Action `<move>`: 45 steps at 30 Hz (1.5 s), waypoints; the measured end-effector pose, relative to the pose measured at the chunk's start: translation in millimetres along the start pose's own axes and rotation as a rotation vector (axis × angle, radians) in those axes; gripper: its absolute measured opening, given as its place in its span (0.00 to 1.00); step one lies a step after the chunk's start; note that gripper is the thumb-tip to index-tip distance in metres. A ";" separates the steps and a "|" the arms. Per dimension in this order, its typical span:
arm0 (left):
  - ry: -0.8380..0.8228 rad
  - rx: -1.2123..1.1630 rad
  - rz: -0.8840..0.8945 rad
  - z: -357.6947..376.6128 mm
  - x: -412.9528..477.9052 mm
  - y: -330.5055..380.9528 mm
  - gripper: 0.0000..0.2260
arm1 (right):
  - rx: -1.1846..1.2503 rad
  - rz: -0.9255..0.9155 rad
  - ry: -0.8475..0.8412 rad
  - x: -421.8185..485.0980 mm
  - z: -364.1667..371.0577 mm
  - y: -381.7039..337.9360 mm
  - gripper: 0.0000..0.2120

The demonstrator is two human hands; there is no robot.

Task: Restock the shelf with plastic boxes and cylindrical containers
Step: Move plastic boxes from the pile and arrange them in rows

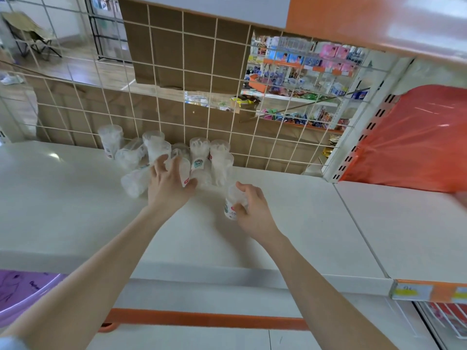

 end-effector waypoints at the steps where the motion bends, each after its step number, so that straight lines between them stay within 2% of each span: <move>1: -0.022 0.030 -0.004 3.0 2.1 0.7 0.26 | 0.002 0.011 0.003 0.2 -1.3 0.2 0.22; 6: 0.022 0.024 0.009 2.6 1.4 0.3 0.22 | 0.003 0.055 0.001 0.0 -0.9 1.1 0.23; 10: 0.052 -0.058 0.025 -2.9 -4.9 -5.3 0.21 | -0.031 0.060 0.087 0.9 1.5 -4.2 0.22; 15: 0.024 -0.115 0.098 -4.2 -22.3 -10.6 0.23 | -0.116 0.008 0.138 0.3 3.7 -5.3 0.22; 22: -0.053 -0.213 0.199 -1.4 -63.9 -1.6 0.23 | -0.081 -0.008 0.170 -4.0 3.7 -3.9 0.24; 29: -0.053 -0.291 0.159 5.8 -80.8 6.3 0.24 | 0.020 0.039 0.211 -20.6 -9.6 8.1 0.23; 37: -0.059 -0.269 0.118 14.0 -82.4 1.0 0.28 | 0.075 0.025 0.235 -48.6 -28.6 17.9 0.22; 45: -0.065 -0.261 0.146 29.8 -115.5 48.8 0.29 | 0.150 -0.019 0.285 -79.2 -86.0 38.9 0.22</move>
Point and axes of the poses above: each hand's wrist, its own x-axis towards the middle knuckle, its own z-axis out of the palm, y = z × x, the point moved 7 cm from there along x, towards the middle knuckle, and after that the axes turned 1 degree about x, right-handed, at the moved point
